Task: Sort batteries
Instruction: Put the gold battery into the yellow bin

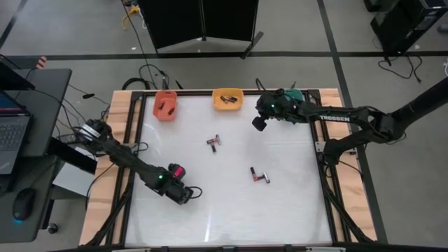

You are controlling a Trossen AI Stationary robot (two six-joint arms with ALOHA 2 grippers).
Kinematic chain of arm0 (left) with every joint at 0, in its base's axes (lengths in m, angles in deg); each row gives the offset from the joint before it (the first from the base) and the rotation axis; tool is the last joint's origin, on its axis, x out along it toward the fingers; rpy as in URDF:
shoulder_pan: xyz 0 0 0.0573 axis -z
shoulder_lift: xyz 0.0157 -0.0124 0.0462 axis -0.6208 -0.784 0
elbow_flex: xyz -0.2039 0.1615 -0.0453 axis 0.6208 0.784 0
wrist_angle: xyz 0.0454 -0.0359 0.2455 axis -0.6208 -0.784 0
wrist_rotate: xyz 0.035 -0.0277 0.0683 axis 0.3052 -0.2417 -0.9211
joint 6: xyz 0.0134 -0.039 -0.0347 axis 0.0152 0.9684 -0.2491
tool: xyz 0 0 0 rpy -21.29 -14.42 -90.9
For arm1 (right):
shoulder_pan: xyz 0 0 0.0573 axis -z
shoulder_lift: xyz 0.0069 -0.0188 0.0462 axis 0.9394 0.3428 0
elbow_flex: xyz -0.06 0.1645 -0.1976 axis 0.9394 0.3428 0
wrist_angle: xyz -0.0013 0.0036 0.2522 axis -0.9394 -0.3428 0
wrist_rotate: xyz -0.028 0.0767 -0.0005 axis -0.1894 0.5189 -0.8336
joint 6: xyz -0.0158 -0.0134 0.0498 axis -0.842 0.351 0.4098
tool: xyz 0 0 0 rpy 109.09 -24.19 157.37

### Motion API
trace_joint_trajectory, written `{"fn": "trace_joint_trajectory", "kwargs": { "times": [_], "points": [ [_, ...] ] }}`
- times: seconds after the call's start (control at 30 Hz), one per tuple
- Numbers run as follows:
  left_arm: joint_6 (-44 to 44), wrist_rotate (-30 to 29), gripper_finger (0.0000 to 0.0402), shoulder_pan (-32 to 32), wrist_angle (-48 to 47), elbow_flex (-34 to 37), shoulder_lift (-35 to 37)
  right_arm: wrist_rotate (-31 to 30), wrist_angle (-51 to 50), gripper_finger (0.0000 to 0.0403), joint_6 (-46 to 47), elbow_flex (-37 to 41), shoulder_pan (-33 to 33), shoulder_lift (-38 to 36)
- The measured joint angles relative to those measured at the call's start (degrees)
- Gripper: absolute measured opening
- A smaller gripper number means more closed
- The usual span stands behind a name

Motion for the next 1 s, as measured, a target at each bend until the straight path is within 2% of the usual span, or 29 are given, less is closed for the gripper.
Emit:
{"fn": "trace_joint_trajectory", "kwargs": {
  "times": [0.07, 0.17, 0.3, 0.4, 0.53, 0.67, 0.77, 1.0],
  "points": [
    [-4.5, -4.0, 0.005, -1.4, -0.5, -0.5, 0.1, 2.8, 1.4, 0.002, -2.9, 0.2, 0.0, 0.4],
    [-11.5, -6.8, 0.005, -4.7, -0.3, -1.5, 0.4, 8.3, 8.0, 0.0011, -6.0, 2.1, -0.1, 1.4],
    [-24.2, -6.7, 0.005, -10.4, 1.8, -1.6, 1.7, 14.8, 17.5, 0.0008, -9.9, 6.6, -0.1, 2.5],
    [-35.1, -7.0, 0.005, -15.6, 5.3, -1.6, 2.8, 16.8, 23.9, 0.0012, -10.2, 10.1, 0.0, 2.7],
    [-49.5, -4.2, 0.005, -23.8, 11.7, -1.7, 3.6, 17.3, 30.6, 0.001, -10.2, 14.7, 0.5, 2.8],
    [-62.3, 1.1, 0.005, -33.1, 18.0, -1.7, 3.8, 19.0, 35.9, 0.0009, -10.0, 18.6, 1.6, 2.8],
    [-70.9, 4.9, 0.005, -40.3, 21.3, -2.5, 3.8, 19.6, 37.6, 0.0009, -9.9, 19.9, 2.1, 2.8],
    [-86.9, 8.7, 0.0049, -54.3, 24.7, -8.0, 2.9, 19.7, 38.3, 0.0009, -8.5, 20.3, 2.3, 2.8]
  ]
}}
